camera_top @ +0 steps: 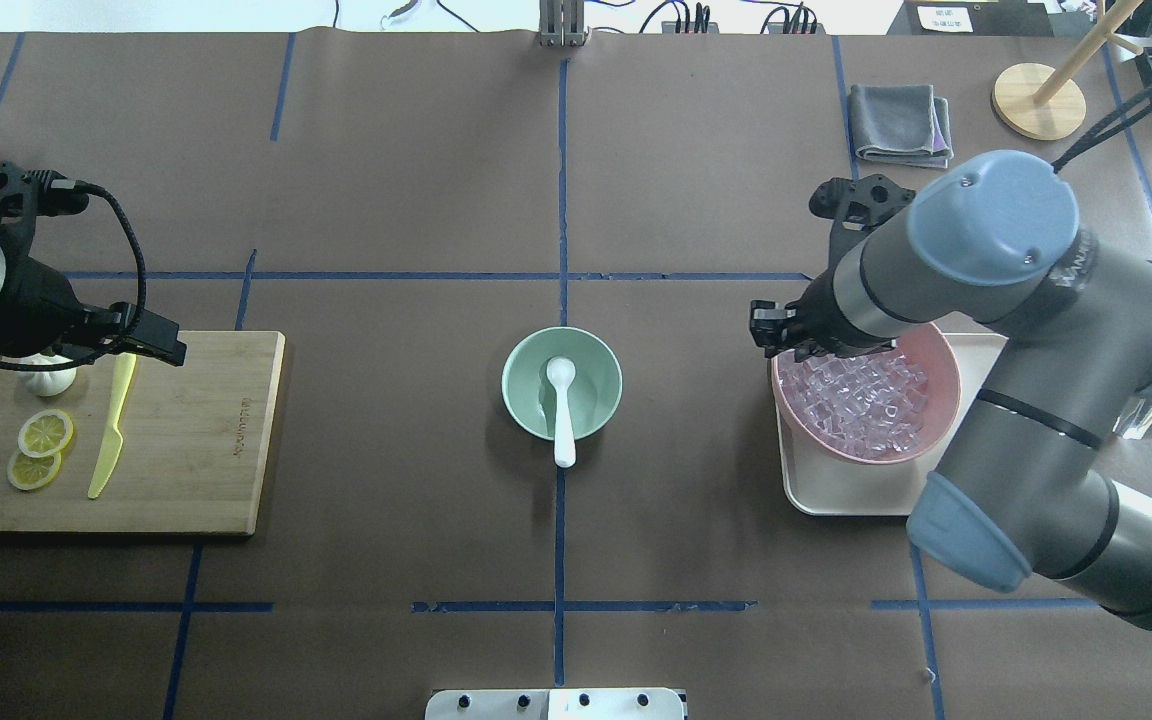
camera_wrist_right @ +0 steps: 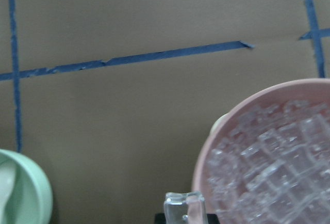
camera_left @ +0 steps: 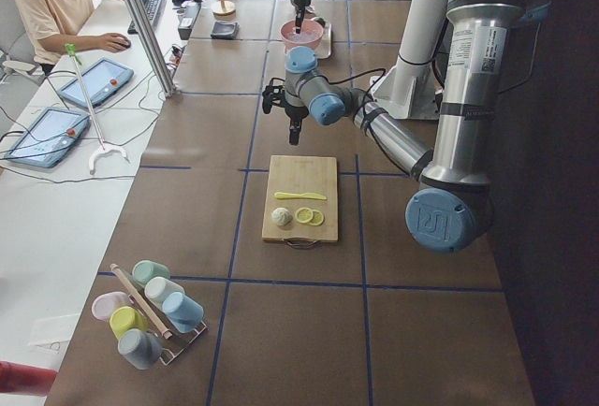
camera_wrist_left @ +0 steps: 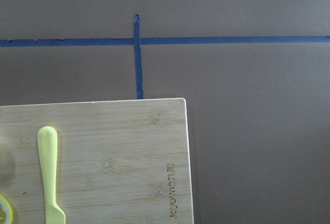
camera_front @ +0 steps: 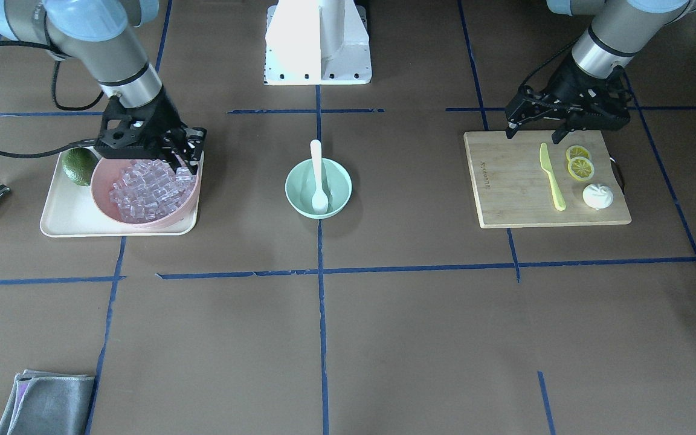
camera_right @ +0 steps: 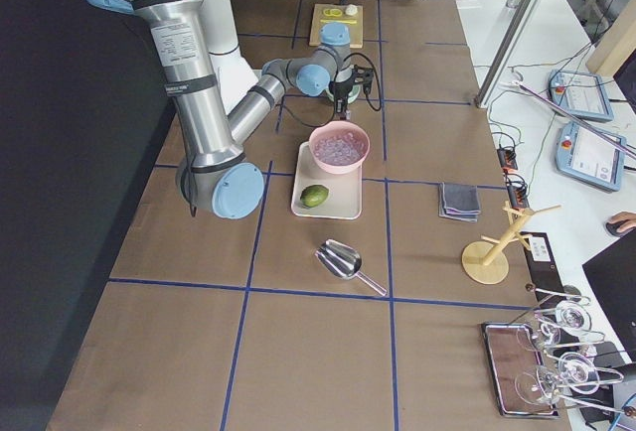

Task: Put spoon and ice into bowl

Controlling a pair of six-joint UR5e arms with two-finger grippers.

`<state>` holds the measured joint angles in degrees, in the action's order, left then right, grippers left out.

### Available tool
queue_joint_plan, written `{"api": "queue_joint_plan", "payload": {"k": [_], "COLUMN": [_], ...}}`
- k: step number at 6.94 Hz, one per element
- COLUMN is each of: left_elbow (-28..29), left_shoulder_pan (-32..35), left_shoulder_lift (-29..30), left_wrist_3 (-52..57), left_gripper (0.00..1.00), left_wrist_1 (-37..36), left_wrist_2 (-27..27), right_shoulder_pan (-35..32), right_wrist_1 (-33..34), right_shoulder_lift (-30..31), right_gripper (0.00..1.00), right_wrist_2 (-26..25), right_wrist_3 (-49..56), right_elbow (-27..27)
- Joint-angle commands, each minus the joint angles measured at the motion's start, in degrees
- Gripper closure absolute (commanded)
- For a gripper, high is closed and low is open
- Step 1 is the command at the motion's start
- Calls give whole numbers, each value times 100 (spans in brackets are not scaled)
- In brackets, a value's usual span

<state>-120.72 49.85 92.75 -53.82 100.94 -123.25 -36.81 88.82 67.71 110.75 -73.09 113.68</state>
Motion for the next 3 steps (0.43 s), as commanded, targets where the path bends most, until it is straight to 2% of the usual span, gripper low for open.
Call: {"api": "queue_joint_plan", "payload": {"k": [1, 2, 3], "left_elbow": [-57, -65, -65], "left_shoulder_pan": [87, 87, 87], "left_shoulder_lift": [-152, -152, -152], "left_wrist_3": [39, 30, 30], "left_gripper": [1, 1, 1], "left_wrist_1": [14, 14, 14], "left_wrist_2": [-15, -15, -15], "right_shoulder_pan": [611, 753, 859], "right_wrist_1": [162, -99, -711], "right_shoulder_lift": [-1000, -1545, -1672], "right_gripper": [100, 100, 100], "right_wrist_2": [-272, -377, -457], "right_wrist_3": [-1062, -1423, -1479], "right_elbow": [-561, -1253, -1730]}}
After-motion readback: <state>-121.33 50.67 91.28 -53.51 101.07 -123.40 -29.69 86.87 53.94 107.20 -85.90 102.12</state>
